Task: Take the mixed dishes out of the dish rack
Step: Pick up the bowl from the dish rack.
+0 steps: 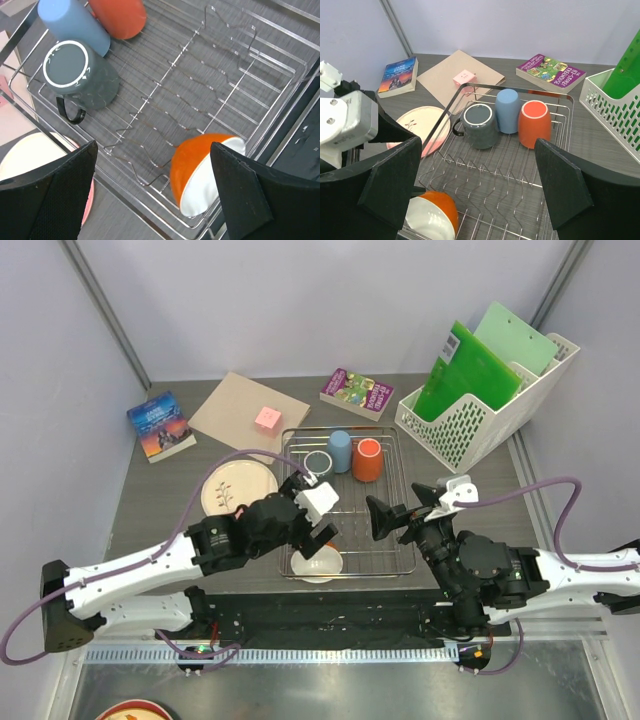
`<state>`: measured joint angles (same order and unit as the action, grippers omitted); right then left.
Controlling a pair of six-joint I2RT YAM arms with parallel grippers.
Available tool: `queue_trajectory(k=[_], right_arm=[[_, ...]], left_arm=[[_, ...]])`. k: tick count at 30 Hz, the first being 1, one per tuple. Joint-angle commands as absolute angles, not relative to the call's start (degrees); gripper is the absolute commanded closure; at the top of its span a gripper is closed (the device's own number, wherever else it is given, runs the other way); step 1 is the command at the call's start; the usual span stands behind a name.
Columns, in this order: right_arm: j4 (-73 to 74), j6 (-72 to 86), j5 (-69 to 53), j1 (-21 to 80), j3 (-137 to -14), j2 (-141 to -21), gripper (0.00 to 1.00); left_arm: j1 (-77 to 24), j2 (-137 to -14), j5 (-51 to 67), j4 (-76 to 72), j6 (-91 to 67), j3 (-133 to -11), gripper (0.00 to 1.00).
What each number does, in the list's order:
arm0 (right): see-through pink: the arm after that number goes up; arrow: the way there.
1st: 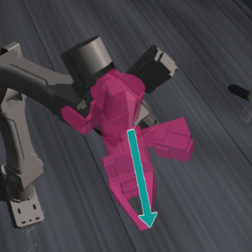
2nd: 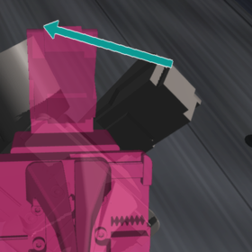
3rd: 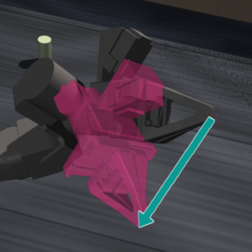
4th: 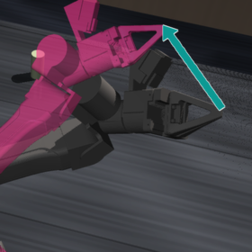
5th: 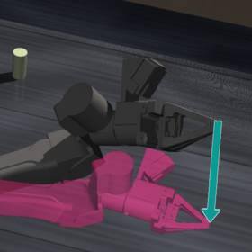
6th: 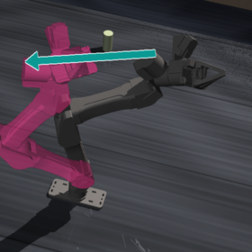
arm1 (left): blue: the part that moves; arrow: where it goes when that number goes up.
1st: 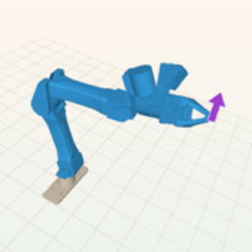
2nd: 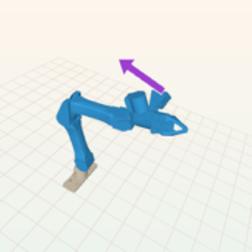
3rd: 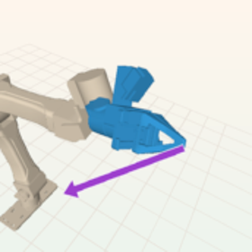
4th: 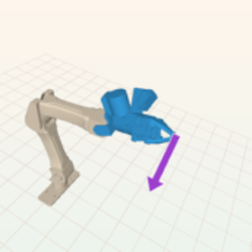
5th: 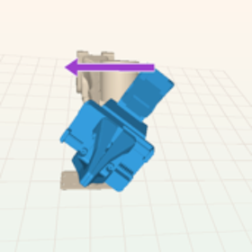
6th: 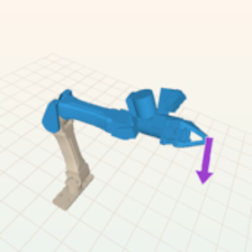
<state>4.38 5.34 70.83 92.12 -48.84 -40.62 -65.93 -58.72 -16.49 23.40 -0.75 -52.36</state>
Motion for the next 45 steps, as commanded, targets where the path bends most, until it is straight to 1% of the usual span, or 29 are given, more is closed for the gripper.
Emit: queue_trajectory(k=[1, 5, 15, 19, 22, 25, 26, 28, 29, 34, 35, 37, 38, 43, 44, 45], right_arm=[[3.95, 6.33, 72.51, 92.02, -48.52, -40.43, 0.0], [4.04, 6.24, 73.47, 92.02, -48.34, -40.34, 0.0], [4.39, 9.22, 74.18, 92.02, -45.53, -38.24, 0.0], [4.48, 10.28, 74.53, 92.02, -44.21, -37.71, 0.0], [4.57, 10.63, 74.79, 92.02, -43.77, -37.53, 0.01], [4.57, 11.16, 74.79, 92.11, -43.24, -37.27, 0.0], [4.57, 11.42, 74.97, 92.02, -42.98, -37.18, 0.01], [4.66, 11.69, 75.23, 92.02, -42.63, -36.74, 0.0], [4.66, 11.95, 75.41, 92.02, -42.19, -36.48, 0.0], [4.57, 12.13, 75.85, 92.02, -41.22, -35.51, 0.0], [4.66, 12.13, 75.94, 92.02, -41.13, -35.51, 0.0], [4.4, 12.22, 75.94, 92.02, -41.13, -35.77, 0.0], [4.48, 12.04, 75.94, 92.02, -41.22, -35.95, 0.0], [4.48, 12.56, 75.94, 92.02, -41.22, -36.91, 0.0], [4.4, 12.83, 75.94, 91.93, -41.13, -37.0, 0.0], [4.39, 12.92, 75.94, 92.02, -41.13, -37.09, 0.0]], left_arm=[[-66.09, -59.24, -9.71, 20.39, 6.84, -50.28, 0.09], [-66.09, -60.38, -6.95, 21.62, 9.57, -49.22, 0.11], [-66.18, -61.7, -2.47, 20.31, 9.41, -46.5, 0.1], [-66.09, -62.58, -1.76, 16.62, 8.97, -43.08, 0.15], [-66.09, -64.77, -3.42, 16.17, 9.31, -42.8, 0.22], [-66.01, -66.27, -5.53, 15.56, 10.37, -43.06, 0.31], [-66.09, -66.53, -5.97, 15.03, 10.63, -43.07, 0.38], [-66.01, -66.27, -6.5, 14.77, 10.55, -43.07, 0.44], [-66.01, -66.18, -6.68, 14.42, 10.37, -42.98, 0.5], [-66.09, -63.81, -7.21, 13.62, 10.28, -42.01, 0.61], [-66.09, -63.55, -7.12, 13.54, 10.28, -42.01, 0.65], [-66.09, -63.2, -7.03, 13.54, 10.28, -42.19, 0.7], [-66.09, -63.11, -6.86, 13.62, 10.37, -42.36, 0.76], [-66.09, -62.75, -6.15, 13.8, 10.02, -42.63, 0.87], [-66.18, -62.49, -6.24, 13.8, 9.93, -42.63, 0.92], [-66.18, -62.23, -6.41, 13.89, 10.02, -42.54, 0.94]])
